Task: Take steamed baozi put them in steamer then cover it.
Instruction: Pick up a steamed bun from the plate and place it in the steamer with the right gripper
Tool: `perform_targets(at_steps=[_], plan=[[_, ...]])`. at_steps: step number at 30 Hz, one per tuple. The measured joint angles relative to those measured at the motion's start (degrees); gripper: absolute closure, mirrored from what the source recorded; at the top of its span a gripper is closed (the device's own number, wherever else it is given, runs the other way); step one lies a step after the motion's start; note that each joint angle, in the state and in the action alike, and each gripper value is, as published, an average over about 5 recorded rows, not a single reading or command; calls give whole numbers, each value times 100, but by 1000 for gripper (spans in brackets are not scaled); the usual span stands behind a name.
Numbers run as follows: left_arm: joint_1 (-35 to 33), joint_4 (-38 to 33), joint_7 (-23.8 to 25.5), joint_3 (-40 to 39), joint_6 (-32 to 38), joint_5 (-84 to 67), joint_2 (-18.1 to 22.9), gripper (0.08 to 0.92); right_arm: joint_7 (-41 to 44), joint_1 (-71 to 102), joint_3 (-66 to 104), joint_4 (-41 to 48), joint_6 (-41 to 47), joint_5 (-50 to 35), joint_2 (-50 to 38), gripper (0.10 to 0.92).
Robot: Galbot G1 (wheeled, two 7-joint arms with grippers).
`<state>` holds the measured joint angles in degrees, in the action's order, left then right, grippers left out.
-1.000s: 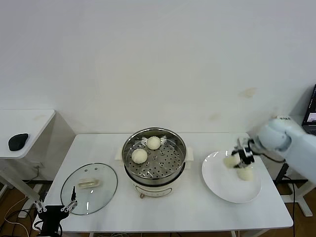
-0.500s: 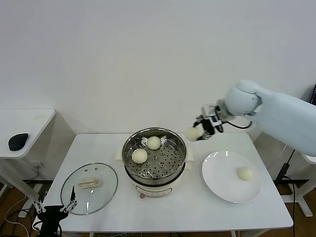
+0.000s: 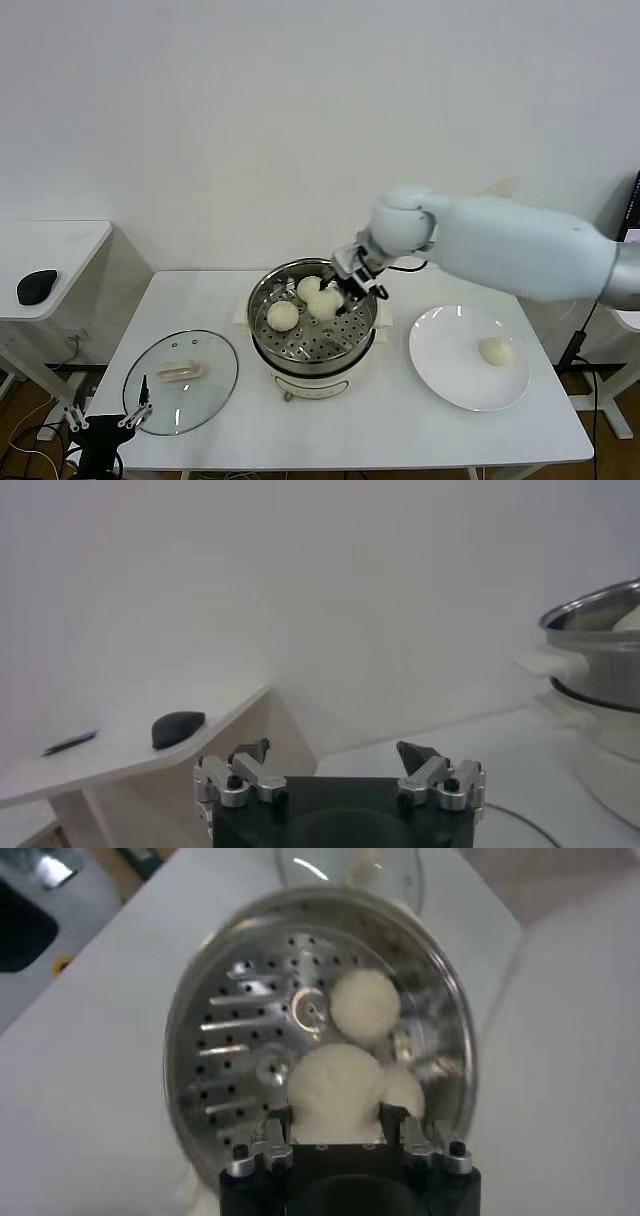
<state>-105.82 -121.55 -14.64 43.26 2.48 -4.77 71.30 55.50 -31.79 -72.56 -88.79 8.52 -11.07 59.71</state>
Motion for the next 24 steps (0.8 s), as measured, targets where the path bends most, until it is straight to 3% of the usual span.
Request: perform_targets(at_steps=[18, 24], plan=[[-8, 20, -17, -18, 25, -1, 125, 177, 178, 139, -387, 4, -988, 943, 373, 445], [-11, 11, -19, -30, 26, 2, 141, 177, 143, 184, -386, 6, -1061, 1044, 361, 360]])
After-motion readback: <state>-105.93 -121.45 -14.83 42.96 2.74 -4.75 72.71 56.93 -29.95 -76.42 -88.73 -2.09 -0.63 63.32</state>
